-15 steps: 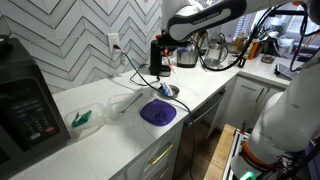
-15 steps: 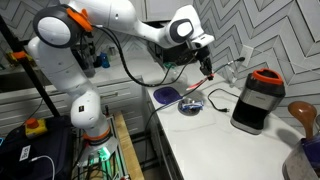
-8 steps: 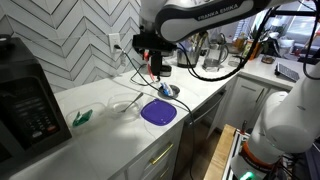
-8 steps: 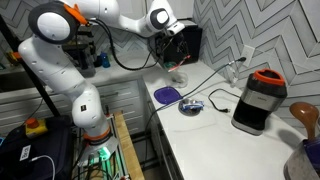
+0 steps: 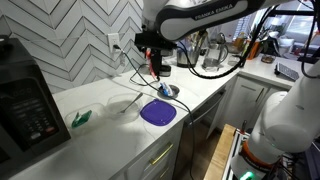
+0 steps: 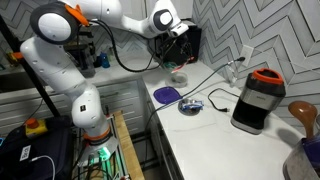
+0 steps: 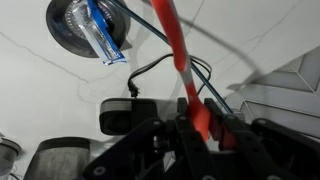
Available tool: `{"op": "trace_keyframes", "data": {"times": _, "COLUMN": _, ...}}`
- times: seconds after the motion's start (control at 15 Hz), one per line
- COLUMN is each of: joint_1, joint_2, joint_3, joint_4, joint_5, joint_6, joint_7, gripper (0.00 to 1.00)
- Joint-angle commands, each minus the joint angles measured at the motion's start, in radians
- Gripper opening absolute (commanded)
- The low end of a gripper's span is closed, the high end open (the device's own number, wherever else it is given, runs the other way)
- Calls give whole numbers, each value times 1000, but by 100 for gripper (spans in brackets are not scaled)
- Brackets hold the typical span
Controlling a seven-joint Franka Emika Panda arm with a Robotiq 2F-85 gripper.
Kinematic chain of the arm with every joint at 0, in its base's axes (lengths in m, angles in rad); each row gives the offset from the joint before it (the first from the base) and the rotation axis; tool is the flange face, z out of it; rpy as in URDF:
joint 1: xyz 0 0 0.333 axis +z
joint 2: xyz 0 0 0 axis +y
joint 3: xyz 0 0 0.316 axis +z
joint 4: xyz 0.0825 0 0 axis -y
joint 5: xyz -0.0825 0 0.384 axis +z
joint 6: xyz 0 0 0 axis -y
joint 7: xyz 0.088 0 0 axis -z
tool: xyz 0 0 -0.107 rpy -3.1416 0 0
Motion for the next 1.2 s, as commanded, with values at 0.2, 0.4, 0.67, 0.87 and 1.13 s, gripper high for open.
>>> {"op": "trace_keyframes", "data": {"times": 0.2, "joint_1": 20, "joint_2": 230, "joint_3": 2, "joint_4": 114, "joint_5": -42, "joint_6": 163, "joint_7": 39, "gripper": 5}}
{"op": "trace_keyframes", "data": {"times": 0.4, "joint_1": 69, "joint_2": 298, "joint_3": -4, "joint_4": 161, "joint_5": -8, "joint_6": 224, "joint_7": -21, "gripper": 5}}
{"op": "trace_keyframes", "data": {"times": 0.67, "joint_1": 121, "joint_2": 298, "joint_3": -9, "joint_4": 149, "joint_5": 43, "joint_6": 227, "joint_7": -119, "gripper": 5}}
{"op": "trace_keyframes", "data": {"times": 0.87, "joint_1": 141, "joint_2": 297, "joint_3": -9, "joint_4": 131, "joint_5": 91, "joint_6": 215, "joint_7": -150, "gripper": 5}}
{"op": "trace_keyframes", "data": {"times": 1.13, "joint_1": 154, "joint_2": 363, "joint_3": -17, "joint_4": 152, "joint_5": 85, "joint_6": 272, "joint_7": -143, "gripper": 5}}
